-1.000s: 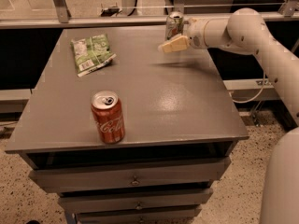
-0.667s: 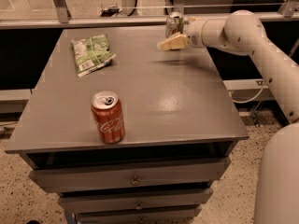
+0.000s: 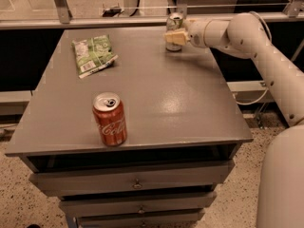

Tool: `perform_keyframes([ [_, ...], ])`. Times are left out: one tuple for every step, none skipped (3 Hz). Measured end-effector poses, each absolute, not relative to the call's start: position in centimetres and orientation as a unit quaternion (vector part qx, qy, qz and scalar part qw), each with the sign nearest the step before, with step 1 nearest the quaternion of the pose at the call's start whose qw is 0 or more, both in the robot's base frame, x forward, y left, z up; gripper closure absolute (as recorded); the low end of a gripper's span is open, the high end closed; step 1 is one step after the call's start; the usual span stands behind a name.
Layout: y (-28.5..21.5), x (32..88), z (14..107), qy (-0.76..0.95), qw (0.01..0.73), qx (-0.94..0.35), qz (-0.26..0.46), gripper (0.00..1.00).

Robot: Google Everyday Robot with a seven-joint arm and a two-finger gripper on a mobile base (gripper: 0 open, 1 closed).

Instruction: Move 7up can near coke can

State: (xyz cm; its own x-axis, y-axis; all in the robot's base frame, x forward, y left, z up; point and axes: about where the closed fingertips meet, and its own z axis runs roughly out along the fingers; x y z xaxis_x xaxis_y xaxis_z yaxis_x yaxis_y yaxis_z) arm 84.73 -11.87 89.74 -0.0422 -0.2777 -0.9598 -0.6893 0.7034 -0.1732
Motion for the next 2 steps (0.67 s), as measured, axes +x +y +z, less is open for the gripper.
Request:
perform_keyframes([
  [-11.9,84.5,90.2,0.695,0.61,-0.337,0.178,0.64],
  [-11.8,82.3,92.1,0.678,0.622,-0.336,0.202,0.93],
])
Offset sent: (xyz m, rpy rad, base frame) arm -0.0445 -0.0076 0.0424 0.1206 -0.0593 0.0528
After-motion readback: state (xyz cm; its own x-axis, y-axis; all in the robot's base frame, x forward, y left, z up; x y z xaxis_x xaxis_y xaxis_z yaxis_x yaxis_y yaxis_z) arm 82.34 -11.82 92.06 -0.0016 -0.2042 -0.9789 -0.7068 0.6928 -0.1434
